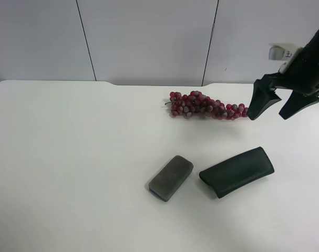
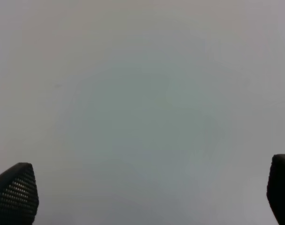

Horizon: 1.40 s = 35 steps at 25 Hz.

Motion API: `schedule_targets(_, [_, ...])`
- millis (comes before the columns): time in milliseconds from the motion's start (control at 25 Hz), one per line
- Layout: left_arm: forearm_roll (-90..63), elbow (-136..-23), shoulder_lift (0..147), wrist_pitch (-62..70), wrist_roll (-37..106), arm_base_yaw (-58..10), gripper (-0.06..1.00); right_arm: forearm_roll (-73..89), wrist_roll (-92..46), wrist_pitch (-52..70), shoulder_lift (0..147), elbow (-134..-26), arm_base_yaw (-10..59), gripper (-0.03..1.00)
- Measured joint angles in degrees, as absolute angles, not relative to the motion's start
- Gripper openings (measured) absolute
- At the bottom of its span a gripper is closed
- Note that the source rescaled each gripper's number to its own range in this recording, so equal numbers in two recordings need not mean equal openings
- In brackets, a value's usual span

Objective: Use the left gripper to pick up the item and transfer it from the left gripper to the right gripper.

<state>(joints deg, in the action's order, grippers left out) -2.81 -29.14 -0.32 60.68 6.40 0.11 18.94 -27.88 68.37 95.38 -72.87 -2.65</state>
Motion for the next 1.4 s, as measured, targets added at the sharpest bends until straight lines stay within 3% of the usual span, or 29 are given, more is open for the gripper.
schedule_targets(760, [-2.81, -29.14, -0.32, 60.68, 6.40, 0.11, 0.99, 14.92, -15.78, 69.57, 47.82, -71.75, -2.76, 1.00])
schedule_targets(1400, [-2.81, -29.14, -0.32, 60.68, 6.35, 0.11, 0.99, 5.72, -10.87, 69.20, 8.34, -36.72, -2.76, 1.00])
